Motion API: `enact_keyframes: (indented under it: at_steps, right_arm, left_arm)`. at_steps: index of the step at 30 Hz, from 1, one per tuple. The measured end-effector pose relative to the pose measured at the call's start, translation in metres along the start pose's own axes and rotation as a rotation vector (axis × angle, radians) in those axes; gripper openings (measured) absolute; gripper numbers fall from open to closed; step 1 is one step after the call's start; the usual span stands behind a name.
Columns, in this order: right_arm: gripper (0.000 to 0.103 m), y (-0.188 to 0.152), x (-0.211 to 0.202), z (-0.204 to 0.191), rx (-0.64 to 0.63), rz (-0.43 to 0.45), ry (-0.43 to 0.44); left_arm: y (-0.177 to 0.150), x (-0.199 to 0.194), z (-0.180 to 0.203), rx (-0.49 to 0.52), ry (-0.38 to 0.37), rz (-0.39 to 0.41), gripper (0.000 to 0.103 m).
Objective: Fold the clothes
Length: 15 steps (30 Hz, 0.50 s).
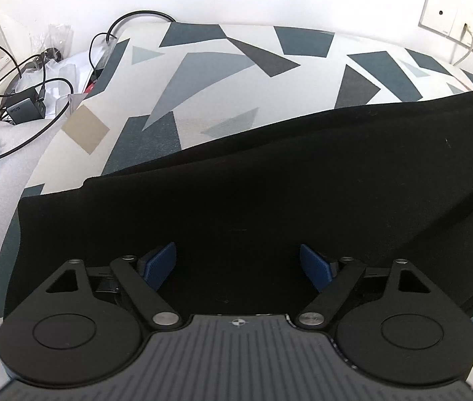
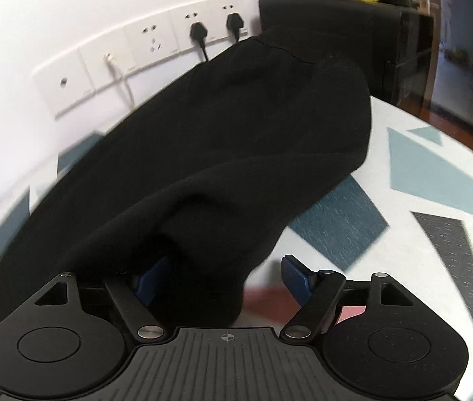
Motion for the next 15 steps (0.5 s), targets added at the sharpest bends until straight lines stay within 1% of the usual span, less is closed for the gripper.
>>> enact_keyframes:
  at_steps: [1,2,3,4,6,8,9,11,13,15]
  right_arm:
    - [0.088,-0.005,-0.008,0.000,-0.012,0.056,-0.023]
    - [0.101,-0.010,-0.012,-0.002,-0.033,0.097,-0.089]
    - [0.102,-0.014,-0.014,-0.004,-0.056,0.133,-0.173]
    - [0.102,-0.018,-0.013,-0.007,-0.078,0.144,-0.217]
    - [0.102,-0.020,-0.008,-0.010,-0.106,0.134,-0.219]
    - [0.102,-0.020,-0.005,-0.013,-0.091,0.136,-0.214]
    - [0.102,-0.020,-0.002,-0.016,-0.100,0.137,-0.227]
    - [0.102,-0.021,0.005,-0.024,-0.134,0.140,-0.264]
    - [0.102,-0.020,0.007,-0.030,-0.178,0.146,-0.284]
    - [0.101,-0.020,0.005,-0.023,-0.181,0.130,-0.271]
  left_arm:
    - [0.000,0.000,0.000,-0.001,0.000,0.001,0.083]
    - [0.000,0.000,0.000,-0.003,0.000,0.003,0.084]
    - [0.000,0.000,0.000,-0.004,0.003,0.001,0.084]
    - [0.000,0.000,0.001,-0.006,0.007,0.000,0.085]
    - [0.001,0.001,0.000,-0.010,0.014,-0.003,0.088]
    - [0.002,0.002,-0.001,-0.016,0.014,-0.006,0.089]
    - [0.003,0.003,-0.001,-0.020,0.012,-0.008,0.090]
    - [0.003,0.003,-0.003,-0.028,0.008,-0.006,0.090]
    - [0.003,0.004,-0.004,-0.035,0.007,-0.002,0.090]
    - [0.004,0.004,-0.004,-0.034,0.006,0.001,0.090]
Point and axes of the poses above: each gripper's, at about its wrist camera, not at the fingertips, and x roughly the way its jaws point, z to its right, y to its top, the point moved 3 cm from there along x, roughly the way its jaws point, and after that the axes turned 11 degrees about -y, right-handed, at the moved point
